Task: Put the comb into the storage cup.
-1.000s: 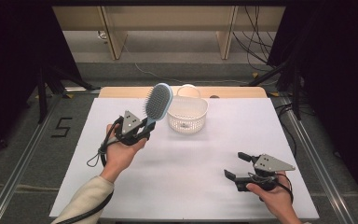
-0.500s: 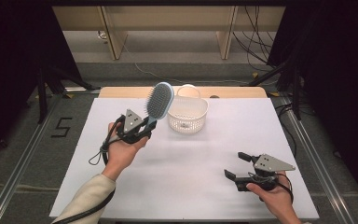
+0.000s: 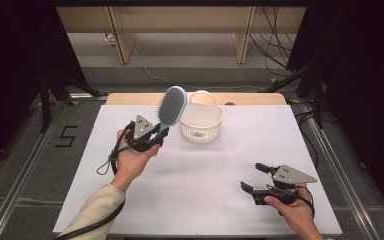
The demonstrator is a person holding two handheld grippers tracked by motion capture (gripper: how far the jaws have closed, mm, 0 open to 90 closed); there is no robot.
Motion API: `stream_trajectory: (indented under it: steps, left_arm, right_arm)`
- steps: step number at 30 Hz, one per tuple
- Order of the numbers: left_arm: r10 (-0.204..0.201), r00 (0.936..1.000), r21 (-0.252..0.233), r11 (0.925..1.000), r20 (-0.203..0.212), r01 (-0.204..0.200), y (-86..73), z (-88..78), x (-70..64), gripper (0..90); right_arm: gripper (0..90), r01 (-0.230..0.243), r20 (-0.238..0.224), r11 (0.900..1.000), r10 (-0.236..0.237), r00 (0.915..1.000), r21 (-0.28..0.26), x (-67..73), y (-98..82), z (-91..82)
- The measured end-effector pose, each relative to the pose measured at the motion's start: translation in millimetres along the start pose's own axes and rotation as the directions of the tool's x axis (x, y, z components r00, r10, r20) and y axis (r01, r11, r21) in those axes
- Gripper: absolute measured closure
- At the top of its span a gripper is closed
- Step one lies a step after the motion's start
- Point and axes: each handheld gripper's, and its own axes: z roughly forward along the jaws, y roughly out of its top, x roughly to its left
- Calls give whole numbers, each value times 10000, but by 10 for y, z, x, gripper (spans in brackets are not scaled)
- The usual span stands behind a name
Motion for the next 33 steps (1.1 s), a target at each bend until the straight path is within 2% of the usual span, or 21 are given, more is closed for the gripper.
stream_trajectory:
  steps: [33]
  left_arm:
    - [-115,9999,-207,9997,69,117,84,70,-3,698]
  right_arm:
    - [154,-27,3,10000,28,10000,-30,-2,-1,-2]
